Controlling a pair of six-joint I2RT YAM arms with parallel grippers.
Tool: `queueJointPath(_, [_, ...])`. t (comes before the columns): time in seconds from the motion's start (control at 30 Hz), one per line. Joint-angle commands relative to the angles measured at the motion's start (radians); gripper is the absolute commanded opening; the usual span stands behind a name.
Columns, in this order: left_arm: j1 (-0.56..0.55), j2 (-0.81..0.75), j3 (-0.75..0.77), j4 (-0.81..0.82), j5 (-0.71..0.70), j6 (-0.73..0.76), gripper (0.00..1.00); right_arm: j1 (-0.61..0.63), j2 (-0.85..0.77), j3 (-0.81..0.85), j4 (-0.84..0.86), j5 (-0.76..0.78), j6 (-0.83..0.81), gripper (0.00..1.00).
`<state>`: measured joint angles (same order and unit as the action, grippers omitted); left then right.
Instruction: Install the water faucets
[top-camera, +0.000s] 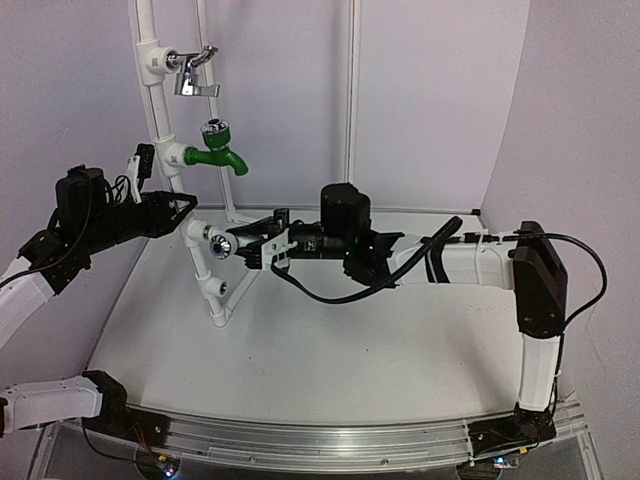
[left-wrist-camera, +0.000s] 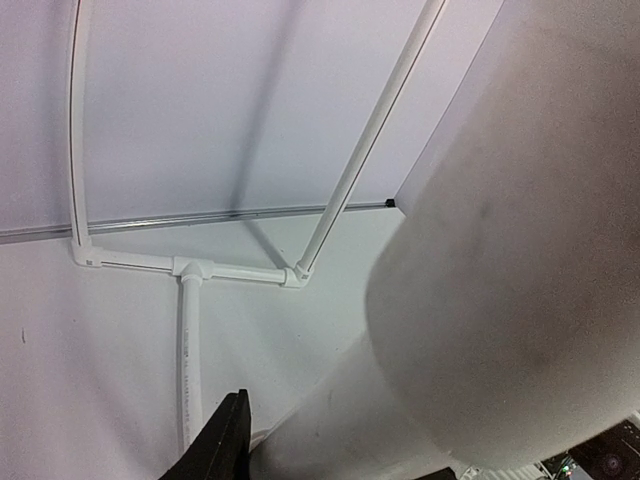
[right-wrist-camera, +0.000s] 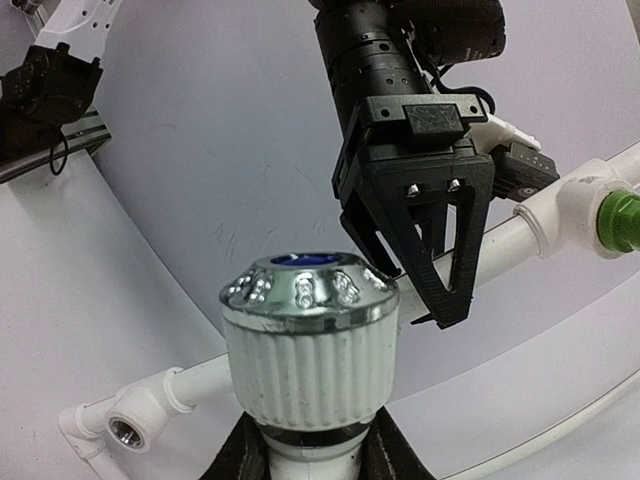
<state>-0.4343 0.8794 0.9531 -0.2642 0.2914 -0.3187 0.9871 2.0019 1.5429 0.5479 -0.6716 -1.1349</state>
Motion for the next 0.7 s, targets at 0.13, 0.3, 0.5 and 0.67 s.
queueJointPath(0.13, [-0.041, -0.012, -0.006, 0.011, 0.265, -0.302, 0.0, -0.006, 0.063, 0.04, 0.057, 0.15, 0.104, 0.0])
queueJointPath(0.3, [-0.043, -0.016, -0.008, 0.015, 0.258, -0.309, 0.0, -0.006, 0.071, 0.033, 0.078, 0.159, 0.145, 0.0])
queueJointPath(0.5, [-0.047, -0.02, -0.011, 0.017, 0.25, -0.314, 0.0, -0.008, 0.086, 0.0, 0.152, 0.177, 0.213, 0.0])
queueJointPath(0.67, [-0.047, -0.025, -0.013, 0.018, 0.244, -0.314, 0.0, -0.025, 0.101, -0.02, 0.21, 0.179, 0.294, 0.0])
